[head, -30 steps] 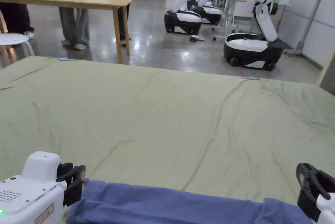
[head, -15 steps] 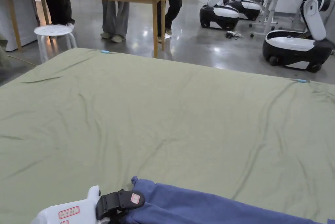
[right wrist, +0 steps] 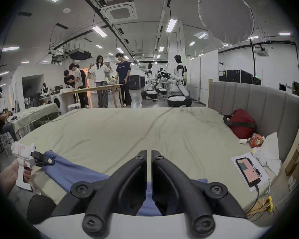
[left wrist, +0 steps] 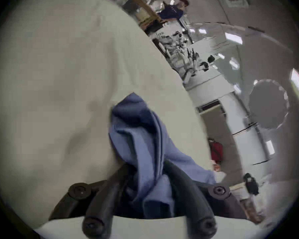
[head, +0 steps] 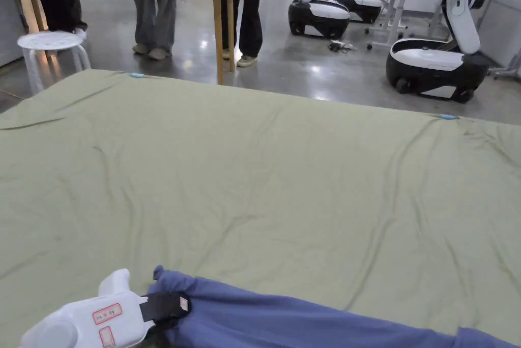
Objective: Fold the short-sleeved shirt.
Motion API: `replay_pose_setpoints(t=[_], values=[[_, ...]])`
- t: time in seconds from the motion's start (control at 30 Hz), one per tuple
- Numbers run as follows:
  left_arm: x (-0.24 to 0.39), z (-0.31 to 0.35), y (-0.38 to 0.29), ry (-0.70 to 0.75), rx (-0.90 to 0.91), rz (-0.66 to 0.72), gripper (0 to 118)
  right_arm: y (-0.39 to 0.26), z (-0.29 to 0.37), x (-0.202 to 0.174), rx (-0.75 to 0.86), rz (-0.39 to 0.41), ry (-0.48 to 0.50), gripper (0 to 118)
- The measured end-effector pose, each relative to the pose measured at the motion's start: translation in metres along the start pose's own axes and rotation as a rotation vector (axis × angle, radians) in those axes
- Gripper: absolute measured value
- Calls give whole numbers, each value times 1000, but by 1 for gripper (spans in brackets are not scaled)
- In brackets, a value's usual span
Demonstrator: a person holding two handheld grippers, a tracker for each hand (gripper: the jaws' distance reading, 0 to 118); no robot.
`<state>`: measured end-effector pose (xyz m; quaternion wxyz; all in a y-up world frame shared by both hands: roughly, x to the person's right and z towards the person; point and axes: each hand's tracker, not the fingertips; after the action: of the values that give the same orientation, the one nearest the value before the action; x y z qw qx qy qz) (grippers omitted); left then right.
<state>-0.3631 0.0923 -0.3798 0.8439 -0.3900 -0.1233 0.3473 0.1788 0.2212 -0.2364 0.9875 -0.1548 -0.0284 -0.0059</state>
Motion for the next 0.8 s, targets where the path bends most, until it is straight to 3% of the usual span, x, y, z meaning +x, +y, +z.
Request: replay_pose_setpoints(t=[0.07, 0.3, 0.43, 0.5, 0.6, 0.63, 0.67, 0.7, 0.73, 0.8], values=[[24, 21, 9, 113, 49, -143, 7, -4, -3, -1, -3, 10, 2, 6], [195, 18, -56, 308, 87, -948, 7, -36, -6, 3, 22, 54, -15, 6], [255, -42, -129, 311, 0, -1176, 7, -54, 2, 17, 47, 38, 14, 6], [265, -74, -161, 355, -23, -1225, 7, -52, 14, 24, 136, 19, 47, 6], [262, -112, -193, 398, -59, -1279, 10, -60, 20, 30, 148, 5, 64, 6], [259, -120, -201, 417, -52, -1317, 21, -60, 23, 31, 163, 8, 76, 6], [256, -126, -206, 427, -54, -1331, 39, -60, 24, 31, 171, 15, 87, 6], [250, -130, -204, 414, -69, -1308, 69, -62, 25, 31, 170, 17, 94, 6], [245, -128, -200, 351, -112, -1211, 91, -62, 25, 32, 173, 18, 105, 6], [239, -102, -183, 198, -104, -965, 91, -62, 25, 31, 183, 15, 125, 6]])
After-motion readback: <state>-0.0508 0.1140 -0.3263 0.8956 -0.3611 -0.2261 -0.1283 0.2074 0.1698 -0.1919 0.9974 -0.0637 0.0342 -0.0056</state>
